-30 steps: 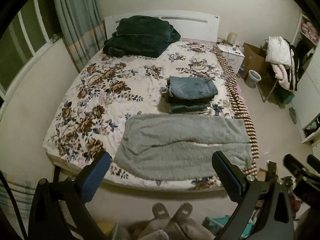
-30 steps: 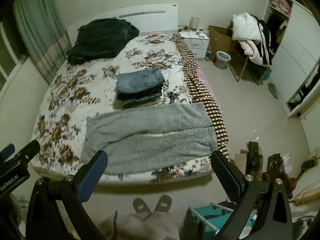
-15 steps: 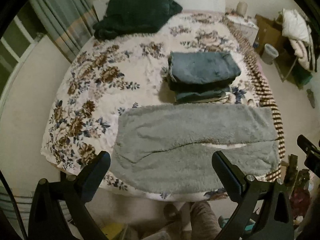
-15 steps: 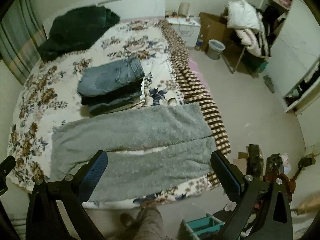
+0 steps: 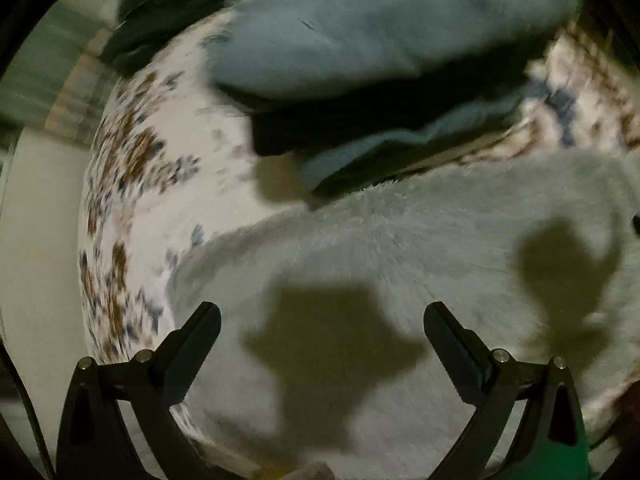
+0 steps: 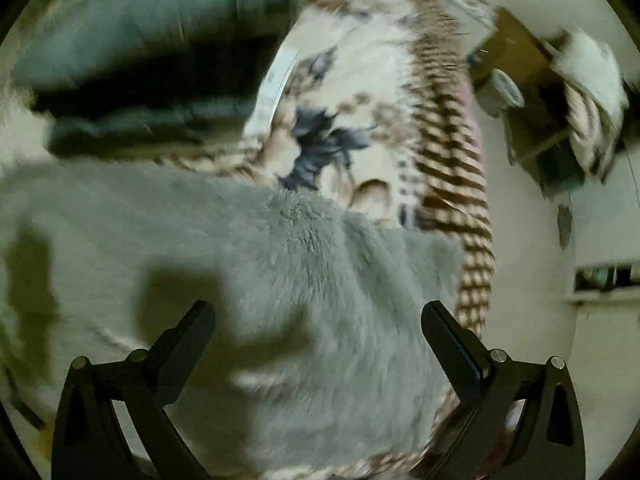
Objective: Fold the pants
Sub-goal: 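Lower both tools and grasp the grey fleece edge with each gripper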
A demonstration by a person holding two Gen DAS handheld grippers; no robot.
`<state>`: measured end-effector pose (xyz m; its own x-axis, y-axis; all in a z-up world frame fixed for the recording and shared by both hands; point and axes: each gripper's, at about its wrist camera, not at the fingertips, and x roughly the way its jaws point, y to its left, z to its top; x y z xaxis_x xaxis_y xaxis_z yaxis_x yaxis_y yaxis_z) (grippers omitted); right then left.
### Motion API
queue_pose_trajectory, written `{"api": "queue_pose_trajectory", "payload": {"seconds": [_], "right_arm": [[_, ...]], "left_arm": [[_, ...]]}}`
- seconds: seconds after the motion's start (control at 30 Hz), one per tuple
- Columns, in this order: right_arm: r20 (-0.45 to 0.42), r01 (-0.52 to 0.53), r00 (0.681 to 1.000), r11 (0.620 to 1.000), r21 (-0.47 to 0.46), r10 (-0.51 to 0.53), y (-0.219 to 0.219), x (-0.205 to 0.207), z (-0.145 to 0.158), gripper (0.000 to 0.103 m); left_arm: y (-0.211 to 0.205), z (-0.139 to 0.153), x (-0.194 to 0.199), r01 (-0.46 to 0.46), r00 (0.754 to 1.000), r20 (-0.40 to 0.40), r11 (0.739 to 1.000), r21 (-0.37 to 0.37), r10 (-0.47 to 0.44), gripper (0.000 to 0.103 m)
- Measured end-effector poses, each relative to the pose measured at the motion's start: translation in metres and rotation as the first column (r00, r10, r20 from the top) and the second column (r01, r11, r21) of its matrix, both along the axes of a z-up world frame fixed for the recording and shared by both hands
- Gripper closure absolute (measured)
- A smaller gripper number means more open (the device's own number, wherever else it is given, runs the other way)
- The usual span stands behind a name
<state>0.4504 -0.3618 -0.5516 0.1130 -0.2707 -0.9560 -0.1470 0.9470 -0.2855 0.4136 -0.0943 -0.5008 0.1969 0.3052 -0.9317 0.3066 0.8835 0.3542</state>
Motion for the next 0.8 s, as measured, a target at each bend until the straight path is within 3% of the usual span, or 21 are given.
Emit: {"api": "queue_pose_trajectory", "payload": {"seconds": [0.07, 0.13, 0.33, 0.37, 0.4, 0.43, 0.47, 0.5, 0.53, 0.57, 0.63, 0.8], "right_arm": [[-0.049, -0.06, 0.997, 0.998, -0.033, 0.059, 0.001, 0.015, -0.039, 0.002], [-0.085, -0.077, 0.994, 0.997, -0.024, 0.074, 0.002, 0.018, -0.058, 0.004], [-0.174, -0.194, 0.967, 0.98, -0.036, 0.185, 0.018, 0.041, -0.12, 0.008], [-0.188, -0.192, 0.965, 0.981, -0.025, 0.184, 0.018, 0.044, -0.126, 0.011], [-0.195, -0.183, 0.964, 0.983, 0.001, 0.18, 0.019, 0.044, -0.129, 0.023], [-0.184, -0.179, 0.966, 0.984, 0.022, 0.18, 0.021, 0.046, -0.13, 0.038], [-0.173, -0.18, 0.968, 0.983, 0.03, 0.183, 0.022, 0.045, -0.129, 0.047], [-0.146, -0.19, 0.97, 0.981, 0.036, 0.193, 0.026, 0.042, -0.126, 0.07], [-0.131, -0.194, 0.972, 0.981, 0.025, 0.196, 0.028, 0.041, -0.124, 0.089], [-0.103, -0.192, 0.976, 0.981, -0.001, 0.191, 0.029, 0.038, -0.119, 0.09], [-0.074, -0.154, 0.985, 0.988, 0.011, 0.155, 0.025, 0.035, -0.111, 0.093], [0.055, -0.016, 0.998, 0.995, 0.098, 0.01, -0.001, 0.016, -0.06, 0.094]], "left_arm": [[-0.001, -0.032, 0.011, 0.037, 0.999, -0.008, 0.998, 0.044, -0.036, 0.001], [0.006, -0.059, 0.024, 0.04, 0.999, -0.033, 0.998, 0.049, -0.038, 0.002], [0.034, -0.105, 0.051, 0.014, 0.994, -0.107, 1.0, -0.027, -0.017, 0.004], [0.037, -0.111, 0.052, 0.025, 0.992, -0.121, 0.998, -0.061, -0.032, 0.011], [0.037, -0.117, 0.056, 0.031, 0.99, -0.136, 0.994, -0.107, -0.045, 0.019], [0.039, -0.12, 0.057, 0.022, 0.987, -0.155, 0.986, -0.167, -0.048, 0.038], [0.041, -0.12, 0.058, 0.011, 0.985, -0.164, 0.98, -0.199, -0.044, 0.051], [0.043, -0.118, 0.059, 0.004, 0.986, -0.161, 0.976, -0.219, -0.04, 0.059], [0.044, -0.113, 0.058, 0.007, 0.989, -0.14, 0.972, -0.233, -0.041, 0.078], [0.045, -0.104, 0.056, 0.015, 0.993, -0.108, 0.97, -0.244, -0.042, 0.09], [0.048, -0.085, 0.047, 0.023, 0.998, -0.054, 0.967, -0.252, -0.038, 0.095], [0.065, -0.025, 0.012, -0.011, 0.997, 0.066, 0.954, -0.298, 0.032, 0.096]]}}
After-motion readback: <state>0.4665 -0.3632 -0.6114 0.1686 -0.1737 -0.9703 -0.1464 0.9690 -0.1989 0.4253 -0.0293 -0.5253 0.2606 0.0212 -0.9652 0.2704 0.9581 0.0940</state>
